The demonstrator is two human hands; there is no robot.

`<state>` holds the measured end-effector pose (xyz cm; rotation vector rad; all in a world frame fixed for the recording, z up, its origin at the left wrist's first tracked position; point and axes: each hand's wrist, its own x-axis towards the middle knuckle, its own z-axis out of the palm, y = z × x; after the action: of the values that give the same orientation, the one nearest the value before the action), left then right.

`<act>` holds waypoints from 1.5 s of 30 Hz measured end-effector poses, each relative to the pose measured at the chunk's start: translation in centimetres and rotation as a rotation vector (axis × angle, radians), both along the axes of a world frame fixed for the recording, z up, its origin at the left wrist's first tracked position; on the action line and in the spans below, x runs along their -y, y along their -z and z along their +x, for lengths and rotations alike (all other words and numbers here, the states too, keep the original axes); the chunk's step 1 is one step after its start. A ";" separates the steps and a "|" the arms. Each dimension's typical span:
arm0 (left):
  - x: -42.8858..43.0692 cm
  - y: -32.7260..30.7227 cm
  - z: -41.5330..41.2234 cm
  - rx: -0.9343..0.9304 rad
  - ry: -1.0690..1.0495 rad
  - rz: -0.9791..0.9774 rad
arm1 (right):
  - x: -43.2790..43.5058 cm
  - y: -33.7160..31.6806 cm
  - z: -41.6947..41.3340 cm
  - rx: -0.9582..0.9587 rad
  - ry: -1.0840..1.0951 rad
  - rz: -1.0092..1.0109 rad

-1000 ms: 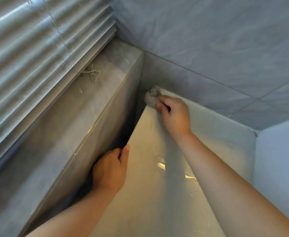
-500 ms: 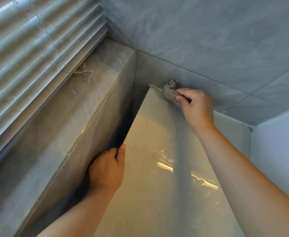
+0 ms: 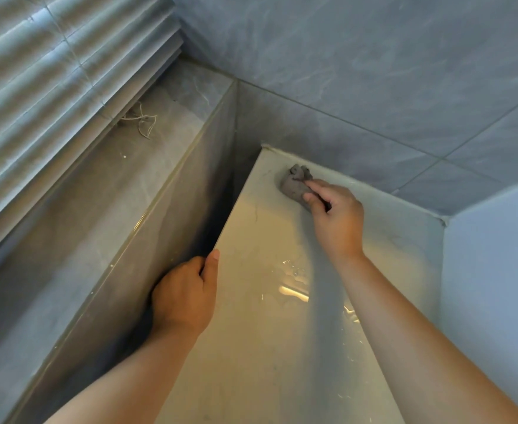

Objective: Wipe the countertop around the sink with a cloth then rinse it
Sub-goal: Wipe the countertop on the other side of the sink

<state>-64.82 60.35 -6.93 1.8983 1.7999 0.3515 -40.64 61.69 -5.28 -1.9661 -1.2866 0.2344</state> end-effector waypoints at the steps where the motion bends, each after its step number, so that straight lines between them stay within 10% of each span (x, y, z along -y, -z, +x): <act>1: 0.0 0.0 0.0 -0.002 -0.003 -0.001 | 0.9 0.0 -0.6 -0.004 -0.013 0.009; 45: 0.0 0.2 0.0 -0.035 0.004 0.024 | 7.6 -3.5 4.4 -0.036 0.155 0.039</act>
<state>-64.81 60.34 -7.16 1.9364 1.8219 0.3418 -36.25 54.08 -1.77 -2.0077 -1.1018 0.1658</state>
